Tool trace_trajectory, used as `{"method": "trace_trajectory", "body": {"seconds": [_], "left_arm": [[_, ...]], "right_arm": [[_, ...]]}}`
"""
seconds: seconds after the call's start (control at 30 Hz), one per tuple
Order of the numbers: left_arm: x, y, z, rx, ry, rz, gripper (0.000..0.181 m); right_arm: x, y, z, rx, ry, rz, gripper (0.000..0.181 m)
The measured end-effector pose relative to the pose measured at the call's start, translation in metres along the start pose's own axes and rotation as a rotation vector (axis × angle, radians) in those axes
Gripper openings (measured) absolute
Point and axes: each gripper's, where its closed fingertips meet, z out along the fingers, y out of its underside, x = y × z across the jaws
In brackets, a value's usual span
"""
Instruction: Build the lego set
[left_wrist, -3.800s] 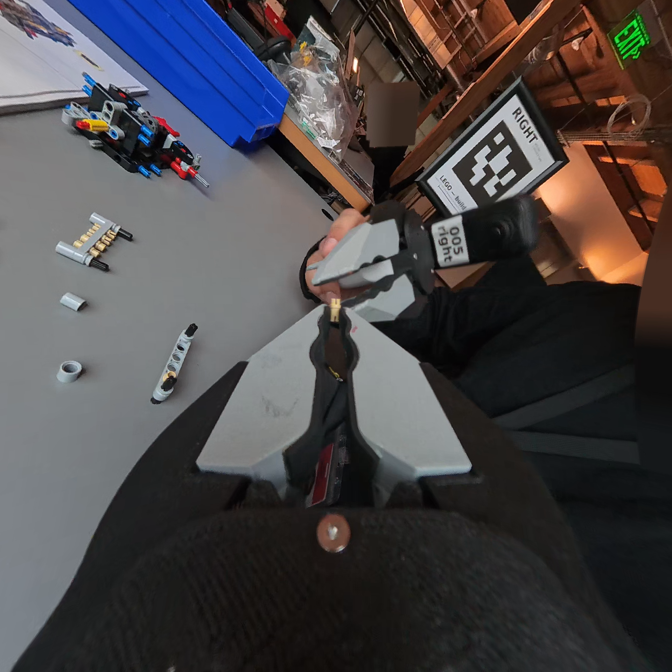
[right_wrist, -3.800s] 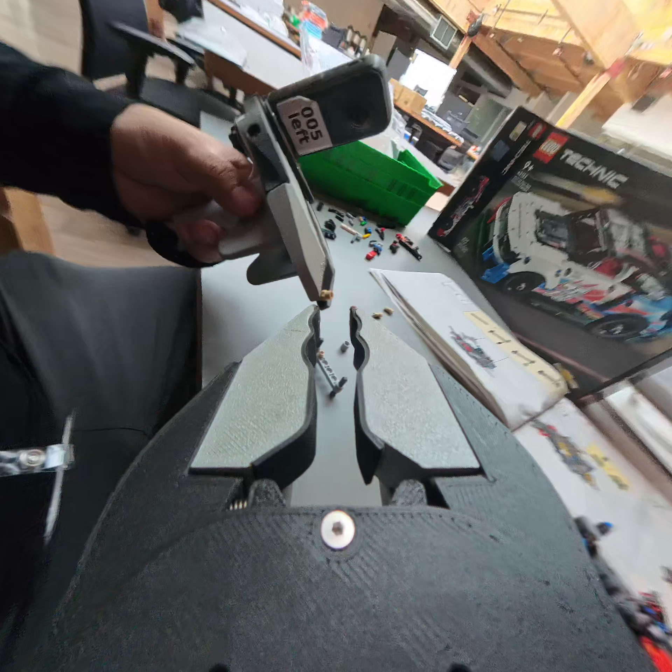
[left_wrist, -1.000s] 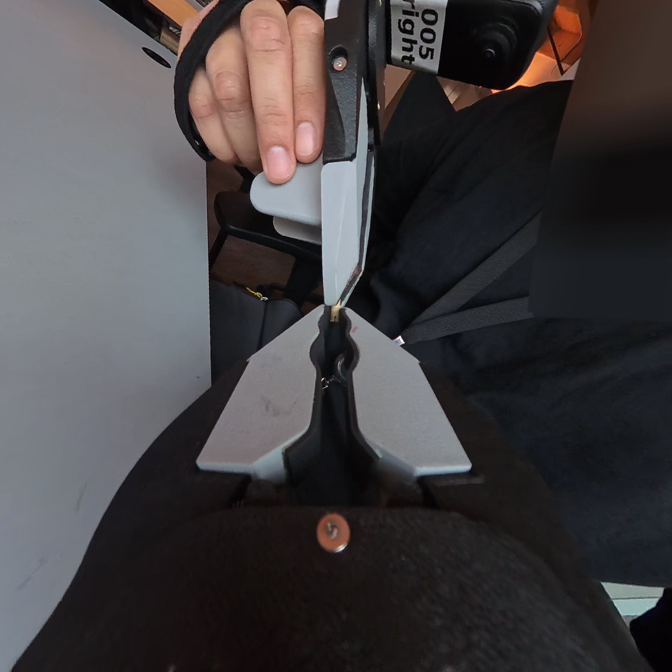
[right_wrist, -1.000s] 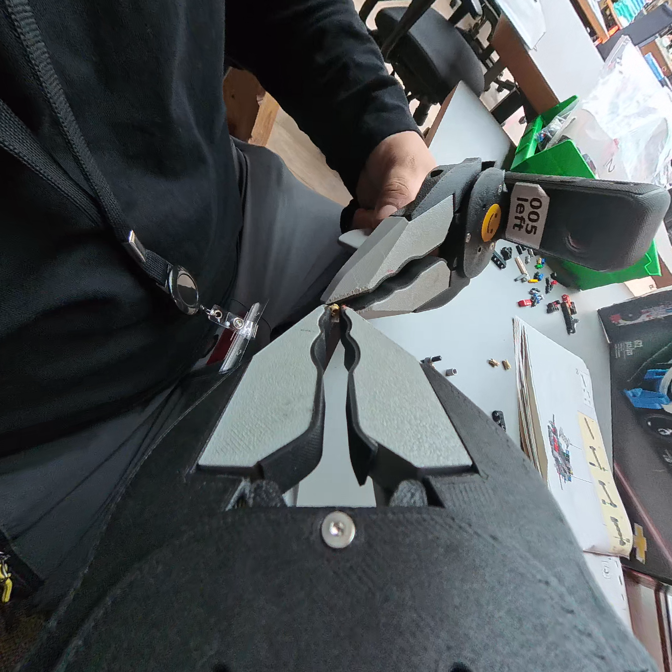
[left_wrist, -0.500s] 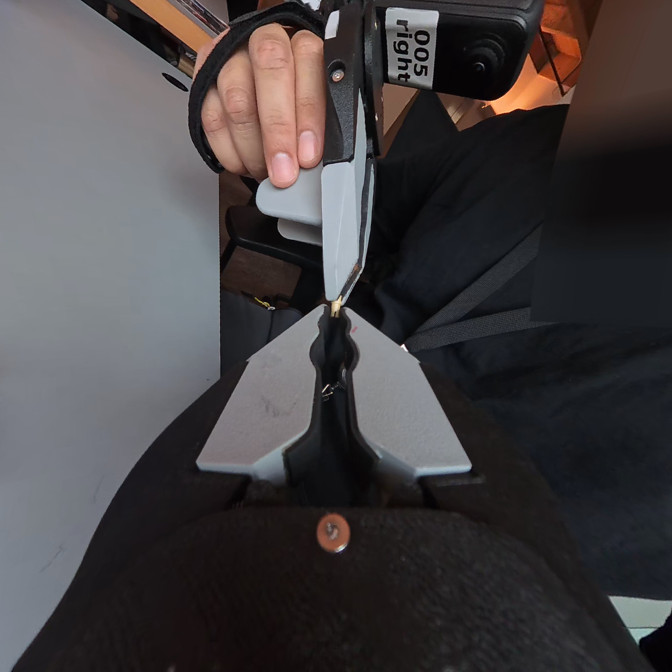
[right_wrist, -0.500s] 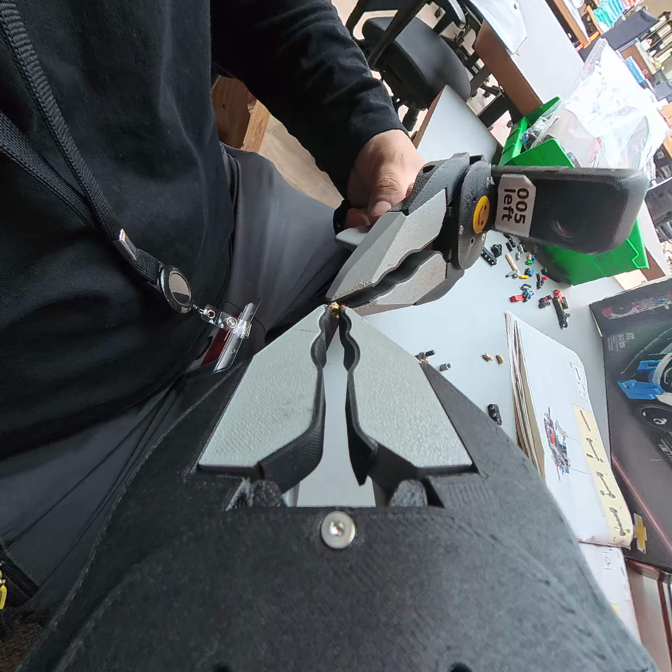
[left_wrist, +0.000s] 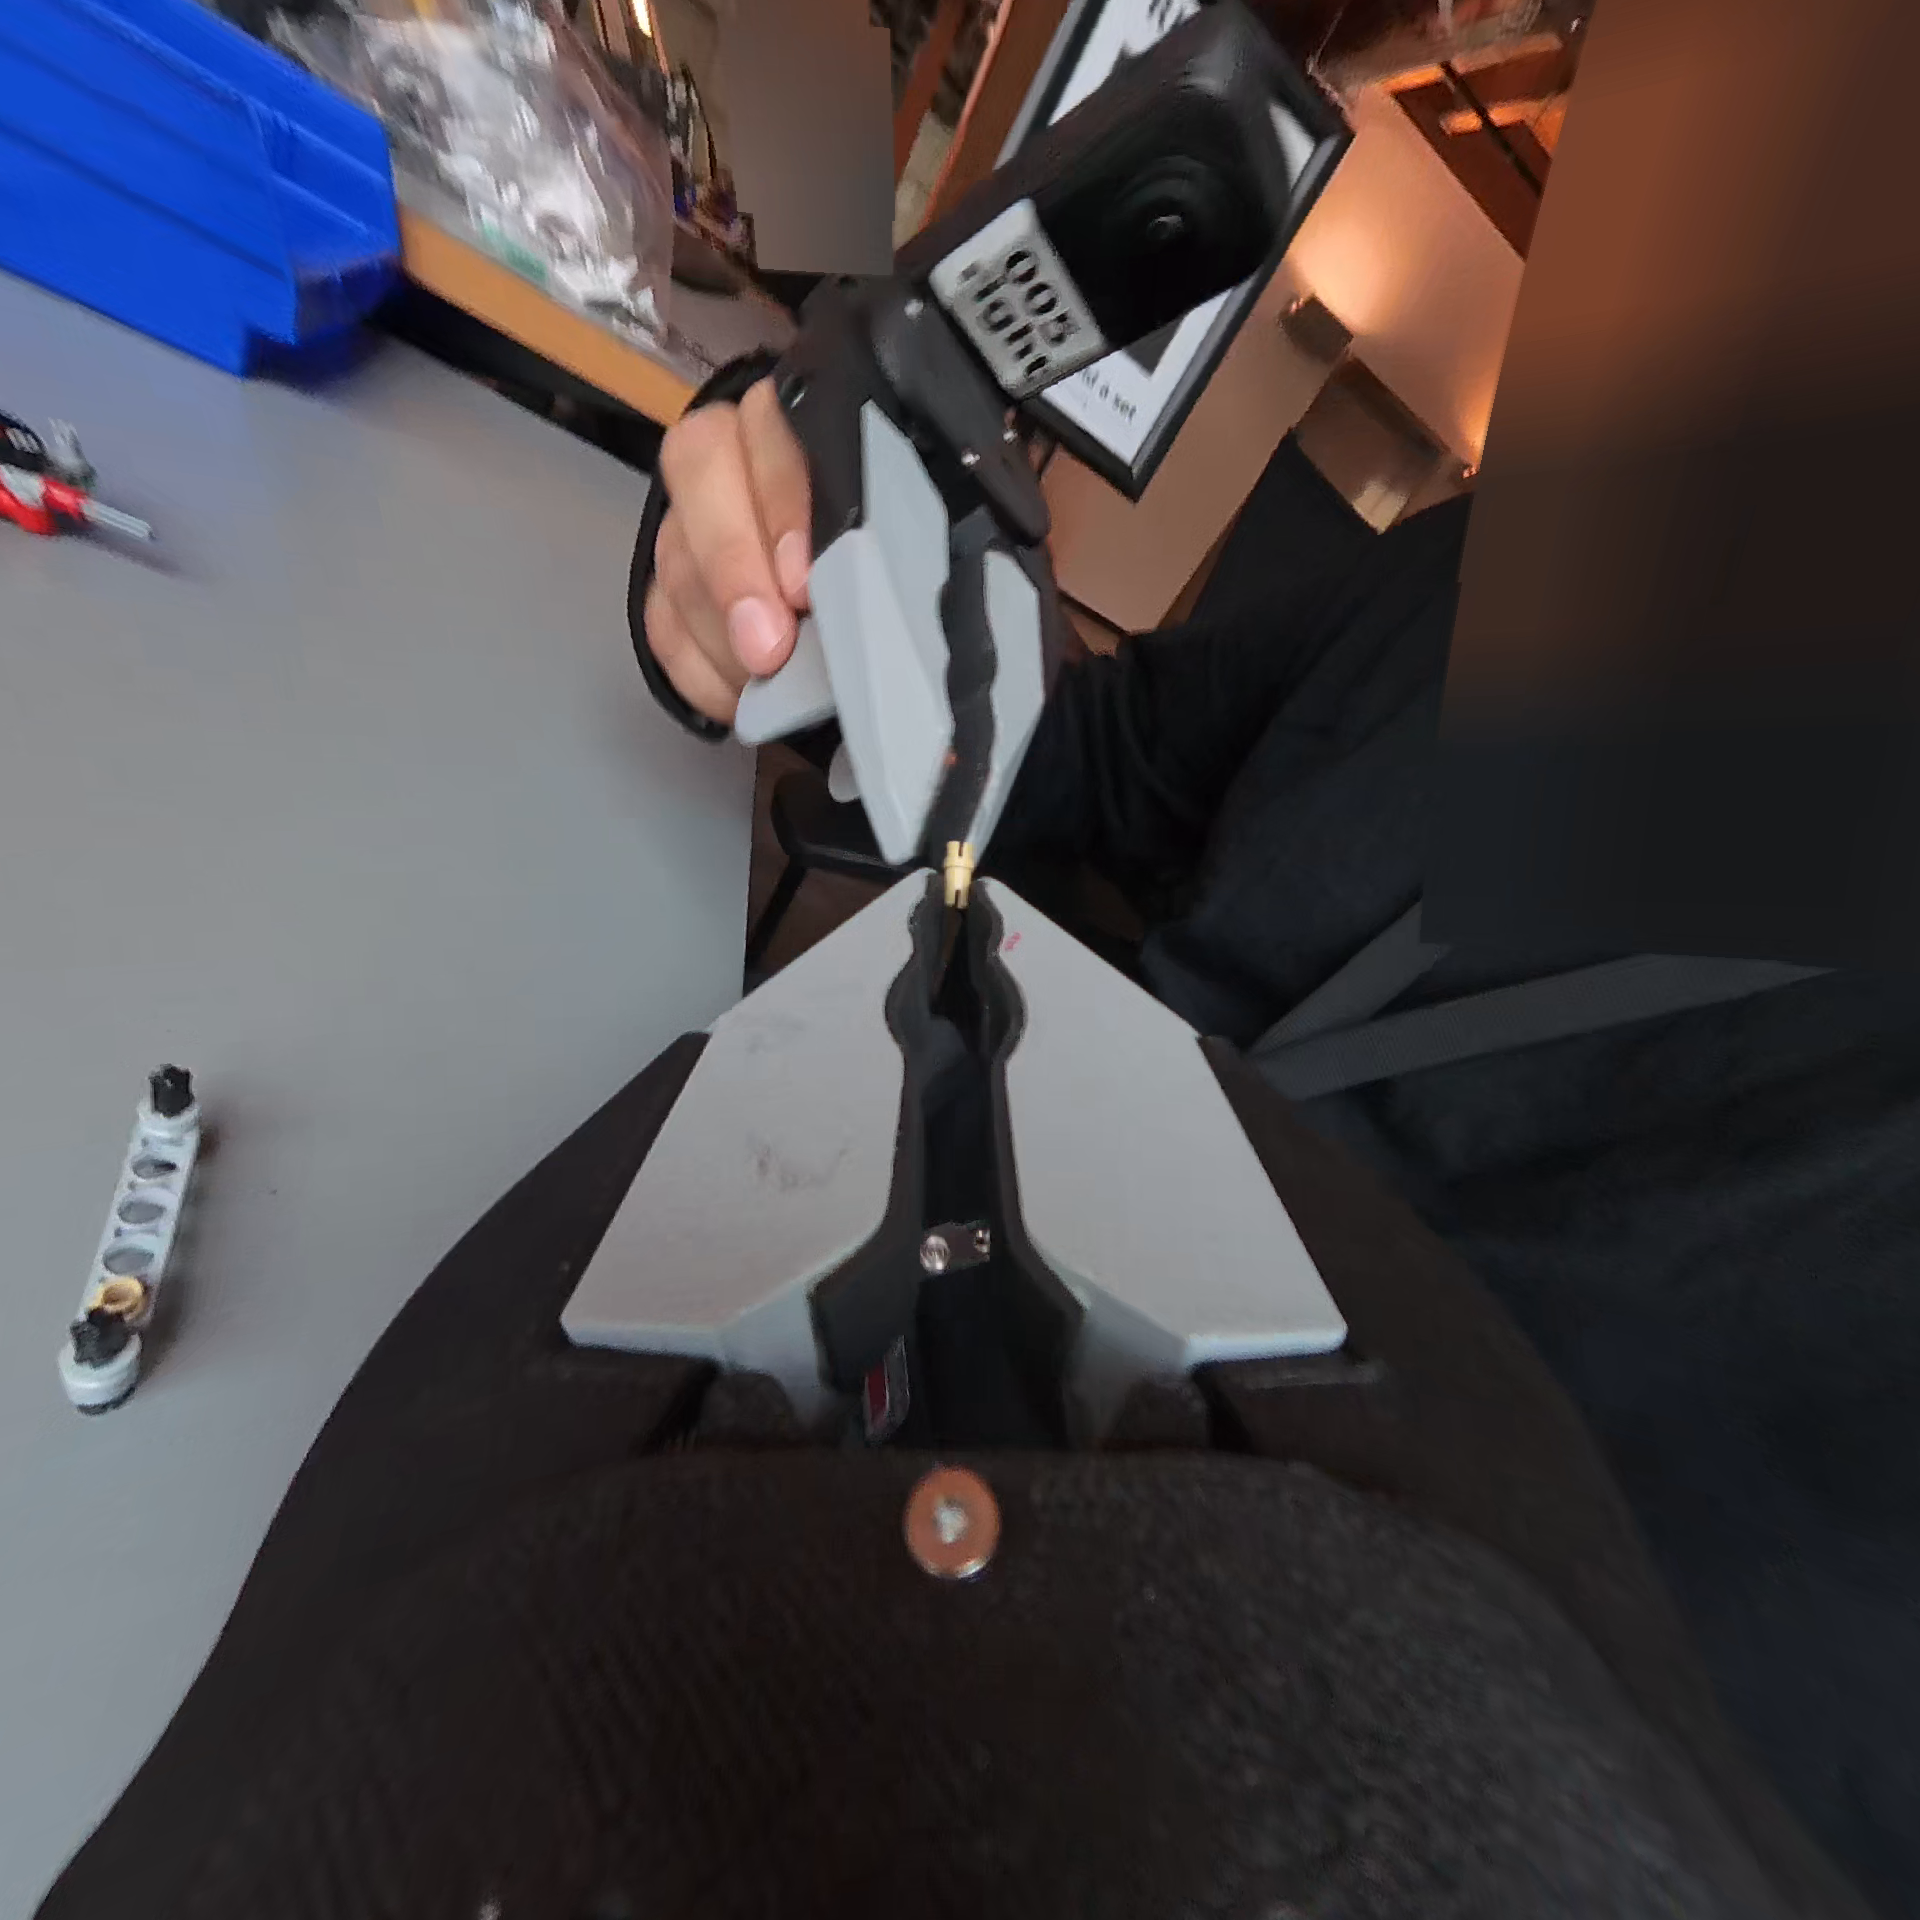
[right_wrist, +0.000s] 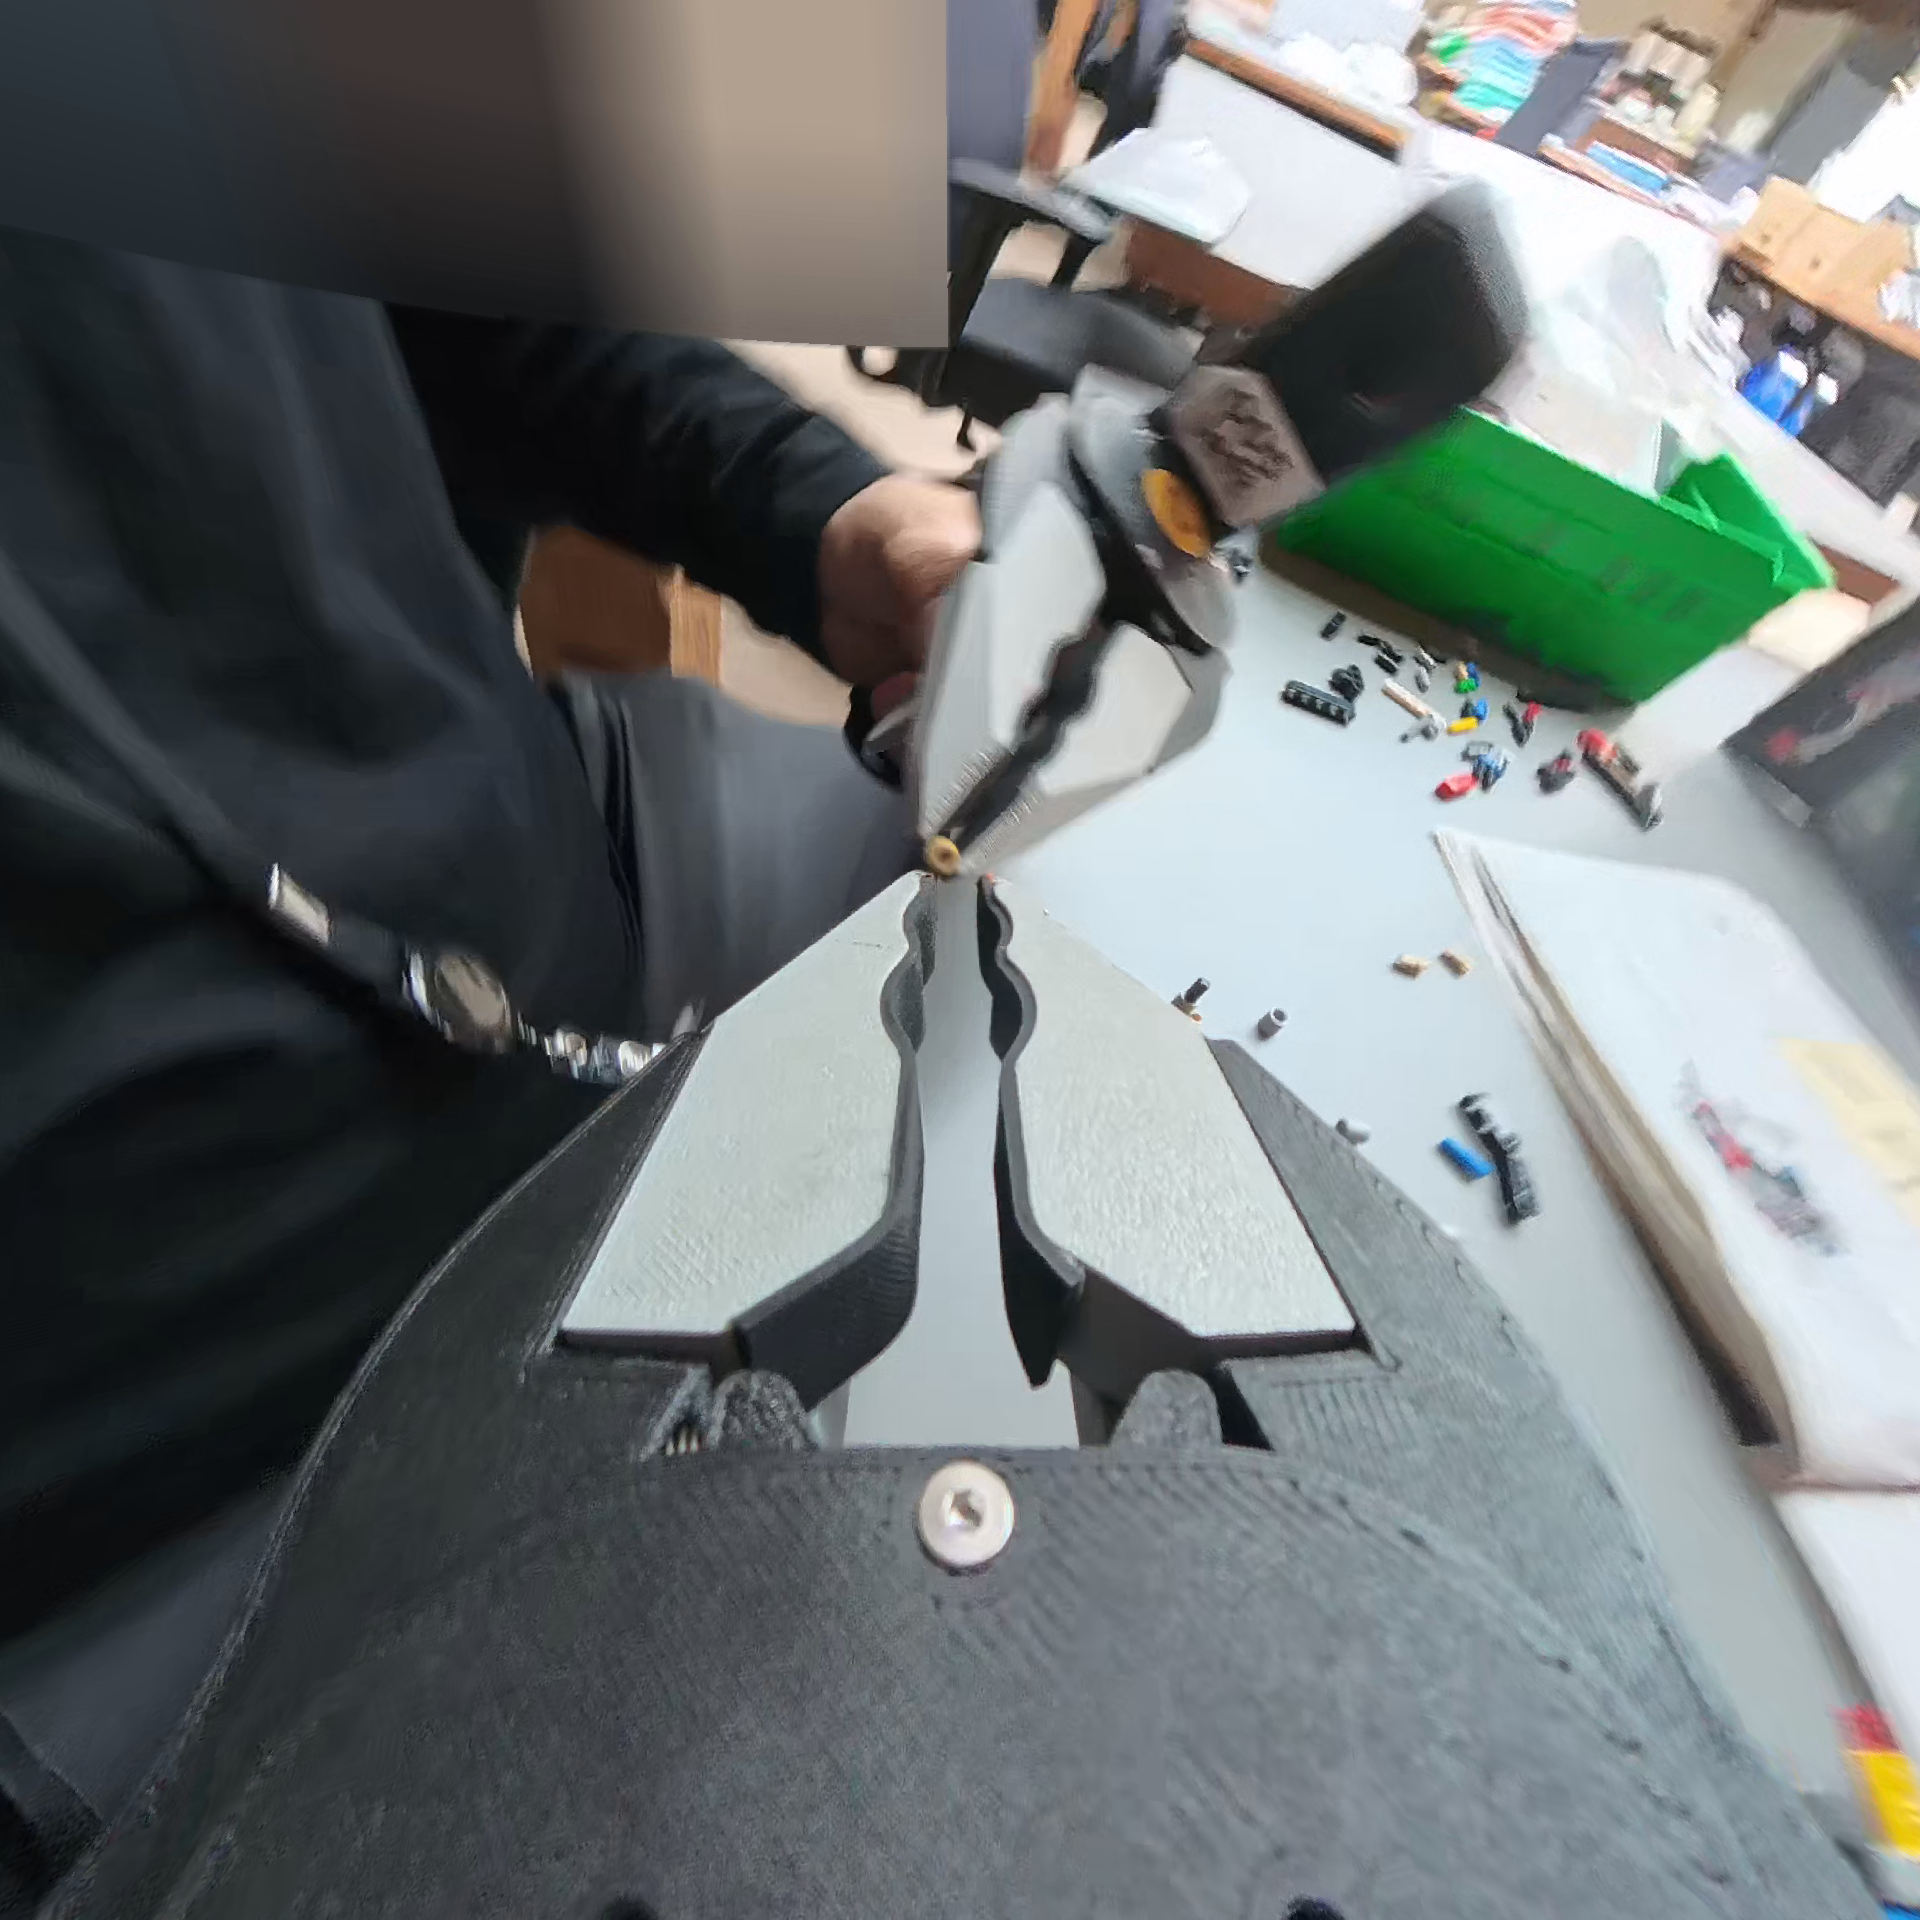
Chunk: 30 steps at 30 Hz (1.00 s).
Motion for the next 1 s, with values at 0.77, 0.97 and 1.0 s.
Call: {"method": "trace_trajectory", "body": {"seconds": [0.77, 0.97, 1.0], "left_arm": [[0.004, -0.030, -0.003, 0.060, -0.338, 0.444, 0.002], [0.006, -0.031, -0.003, 0.068, -0.346, 0.461, 0.002], [0.007, -0.032, -0.002, 0.068, -0.344, 0.464, 0.002]], "right_arm": [[0.014, -0.030, -0.011, 0.225, 0.001, 0.188, 0.002], [0.011, -0.031, -0.013, 0.220, 0.003, 0.169, 0.001], [0.010, -0.032, -0.014, 0.226, -0.002, 0.170, 0.002]]}}
